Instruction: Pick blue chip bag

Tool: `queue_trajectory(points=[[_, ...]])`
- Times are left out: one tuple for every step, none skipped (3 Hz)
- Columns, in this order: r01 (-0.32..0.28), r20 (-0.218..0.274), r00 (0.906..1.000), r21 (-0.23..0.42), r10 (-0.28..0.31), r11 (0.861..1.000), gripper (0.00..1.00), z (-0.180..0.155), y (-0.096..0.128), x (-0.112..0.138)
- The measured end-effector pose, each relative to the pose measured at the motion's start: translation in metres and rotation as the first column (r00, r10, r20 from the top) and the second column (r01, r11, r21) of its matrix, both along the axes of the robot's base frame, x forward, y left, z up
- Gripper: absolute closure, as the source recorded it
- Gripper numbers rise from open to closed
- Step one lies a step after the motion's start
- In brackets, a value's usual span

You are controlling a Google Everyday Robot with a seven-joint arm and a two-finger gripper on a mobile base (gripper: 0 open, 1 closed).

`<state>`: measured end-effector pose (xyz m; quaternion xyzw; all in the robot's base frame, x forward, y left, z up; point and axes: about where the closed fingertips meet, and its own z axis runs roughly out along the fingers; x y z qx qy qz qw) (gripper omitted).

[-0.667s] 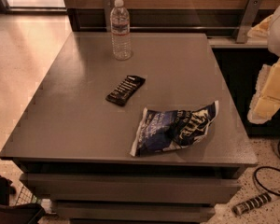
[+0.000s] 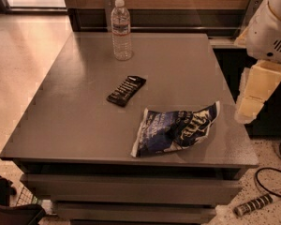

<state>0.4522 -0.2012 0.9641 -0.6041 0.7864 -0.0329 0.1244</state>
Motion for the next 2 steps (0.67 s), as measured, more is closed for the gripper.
queue_trajectory(points=[[0.012,-0.104,0.9945,-0.021,-0.014,1.000,0.00,-0.043,0.022,0.013],[-0.013,-0.198,0.9799,0.049,0.022,0.999,0.00,-0.100,0.054,0.006]])
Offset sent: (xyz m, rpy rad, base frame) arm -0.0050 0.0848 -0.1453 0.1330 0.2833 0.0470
